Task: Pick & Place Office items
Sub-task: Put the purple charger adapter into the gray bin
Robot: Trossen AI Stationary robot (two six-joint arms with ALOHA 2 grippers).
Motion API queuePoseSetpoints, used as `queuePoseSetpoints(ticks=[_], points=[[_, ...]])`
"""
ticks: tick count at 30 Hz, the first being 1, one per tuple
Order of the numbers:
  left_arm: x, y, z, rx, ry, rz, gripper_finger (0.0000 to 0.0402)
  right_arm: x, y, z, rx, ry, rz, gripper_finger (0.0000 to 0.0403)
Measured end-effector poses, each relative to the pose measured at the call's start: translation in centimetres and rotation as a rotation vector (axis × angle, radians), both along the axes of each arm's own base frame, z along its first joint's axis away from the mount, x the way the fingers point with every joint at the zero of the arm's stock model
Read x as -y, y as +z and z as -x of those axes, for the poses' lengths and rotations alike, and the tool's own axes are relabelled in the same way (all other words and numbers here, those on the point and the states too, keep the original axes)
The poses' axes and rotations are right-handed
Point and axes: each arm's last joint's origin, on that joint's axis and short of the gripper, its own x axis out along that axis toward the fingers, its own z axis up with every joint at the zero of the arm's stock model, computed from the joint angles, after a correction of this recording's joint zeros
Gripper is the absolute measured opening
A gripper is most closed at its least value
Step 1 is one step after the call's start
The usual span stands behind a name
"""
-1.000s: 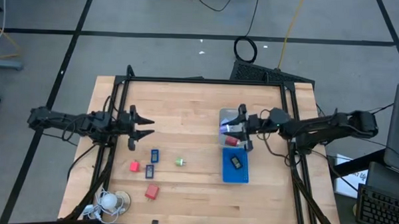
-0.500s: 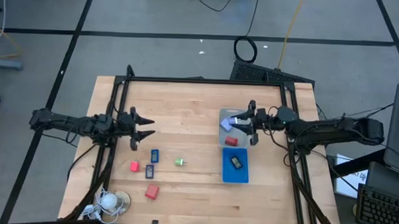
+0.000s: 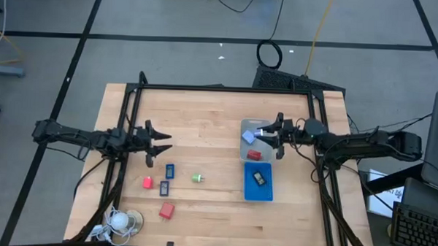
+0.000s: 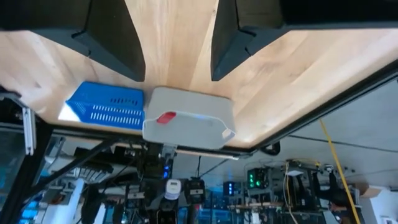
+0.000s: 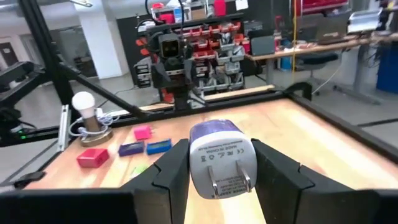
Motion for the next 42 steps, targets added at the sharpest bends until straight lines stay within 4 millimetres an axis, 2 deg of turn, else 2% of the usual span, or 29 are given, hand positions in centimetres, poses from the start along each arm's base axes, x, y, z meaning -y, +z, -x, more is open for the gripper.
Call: queuePoseSetpoints(ticks=[5,10,16,20,28,32,37,42], points=[[0.0,-0.3,0.0,-0.024,0.001,0.004,0.0172,-0.3,-1.1,0.4,-0.035,0.007,-0.022,0.0143],[0.0,-0.2,0.0,-0.023,-0.002,-0.02,0.0163,-0.3,-1.4,0.5,-0.063,0.001,-0.034,0.0133],[0.0,-0.2,0.0,-0.035,-0.01,-0.099,0.0159,0.1,-2.6,0.6,-0.178,-0.125,-0.033,0.0133],[0.0,-0.2,0.0,-0.035,-0.01,-0.1,0.0167,0.2,-2.9,0.5,-0.267,-0.168,-0.034,0.0133],[0.0,-0.2,0.0,-0.035,-0.01,-0.1,0.0189,0.6,-2.1,-0.4,-0.44,-0.273,-0.028,0.0133],[0.0,-0.2,0.0,-0.035,-0.01,-0.1,0.02,0.6,-2.6,-0.5,-0.503,-0.354,0.011,0.0133],[0.0,-0.2,0.0,-0.035,-0.011,-0.1,0.0211,0.7,-3.1,-0.6,-0.543,-0.362,0.016,0.0133],[0.0,-0.2,0.0,-0.035,-0.011,-0.1,0.0212,0.7,-3.1,-0.7,-0.54,-0.36,0.026,0.0153]])
